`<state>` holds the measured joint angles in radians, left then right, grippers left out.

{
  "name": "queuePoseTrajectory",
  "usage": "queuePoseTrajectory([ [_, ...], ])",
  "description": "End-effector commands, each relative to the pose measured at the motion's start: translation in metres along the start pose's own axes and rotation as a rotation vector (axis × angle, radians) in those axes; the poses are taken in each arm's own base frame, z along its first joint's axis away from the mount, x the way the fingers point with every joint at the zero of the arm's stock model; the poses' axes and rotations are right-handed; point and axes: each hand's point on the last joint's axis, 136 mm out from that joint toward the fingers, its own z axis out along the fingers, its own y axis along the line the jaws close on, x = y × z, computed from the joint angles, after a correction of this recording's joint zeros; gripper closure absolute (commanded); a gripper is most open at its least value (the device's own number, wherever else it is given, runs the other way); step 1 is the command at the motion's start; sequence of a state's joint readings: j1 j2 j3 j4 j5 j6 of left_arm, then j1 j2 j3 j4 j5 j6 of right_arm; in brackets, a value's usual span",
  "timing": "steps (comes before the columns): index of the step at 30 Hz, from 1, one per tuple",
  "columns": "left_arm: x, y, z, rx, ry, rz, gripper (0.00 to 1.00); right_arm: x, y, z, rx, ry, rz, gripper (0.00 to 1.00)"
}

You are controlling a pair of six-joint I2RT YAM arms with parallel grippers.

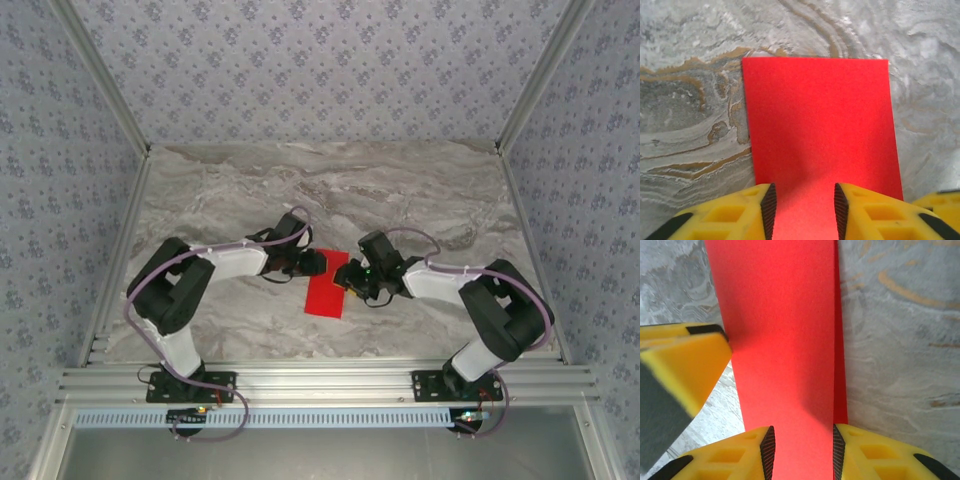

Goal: Fold a paper plane with a square sheet of paper (fold left side to right side)
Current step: Fold the triangle a second time at the center of the table.

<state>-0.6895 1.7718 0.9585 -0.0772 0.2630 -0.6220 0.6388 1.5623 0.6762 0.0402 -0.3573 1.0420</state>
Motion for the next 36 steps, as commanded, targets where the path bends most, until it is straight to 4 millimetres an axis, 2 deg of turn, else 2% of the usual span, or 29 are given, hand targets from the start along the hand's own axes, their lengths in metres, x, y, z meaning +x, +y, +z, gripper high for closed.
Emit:
queuePoseTrajectory([
  [1, -0.015, -0.018, -0.027, 0.035, -0.071, 0.058, 0.55, -0.008, 0.011, -0.004, -0.056, 0.002, 0.003, 0.61],
  [5, -0.023, -0.027, -0.053, 0.069, -0.151, 0.097, 0.46, -0.02, 0.019, -0.005, -0.103, 0.007, 0.017, 0.62],
  [7, -0.021, -0.031, -0.065, 0.097, -0.193, 0.125, 0.45, -0.026, 0.022, -0.005, -0.115, 0.008, 0.016, 0.62],
  [12, 0.011, -0.034, -0.09, 0.134, -0.264, 0.213, 0.39, -0.034, 0.029, -0.005, -0.138, 0.025, 0.013, 0.64],
  [17, 0.058, -0.052, -0.101, 0.163, -0.271, 0.347, 0.33, -0.038, 0.037, -0.006, -0.156, 0.038, 0.011, 0.66],
  [20, 0.08, -0.062, -0.096, 0.151, -0.247, 0.41, 0.3, -0.04, 0.039, -0.005, -0.148, 0.037, 0.005, 0.66],
  [24, 0.096, -0.069, -0.084, 0.068, -0.215, 0.484, 0.28, -0.042, 0.039, -0.006, -0.141, 0.036, 0.004, 0.66],
  [29, 0.1, -0.078, -0.063, -0.068, -0.182, 0.573, 0.26, -0.042, 0.04, -0.006, -0.139, 0.037, 0.002, 0.66],
  [36, 0.102, -0.08, -0.04, -0.293, -0.114, 0.707, 0.23, -0.043, 0.04, -0.006, -0.137, 0.038, 0.002, 0.66],
])
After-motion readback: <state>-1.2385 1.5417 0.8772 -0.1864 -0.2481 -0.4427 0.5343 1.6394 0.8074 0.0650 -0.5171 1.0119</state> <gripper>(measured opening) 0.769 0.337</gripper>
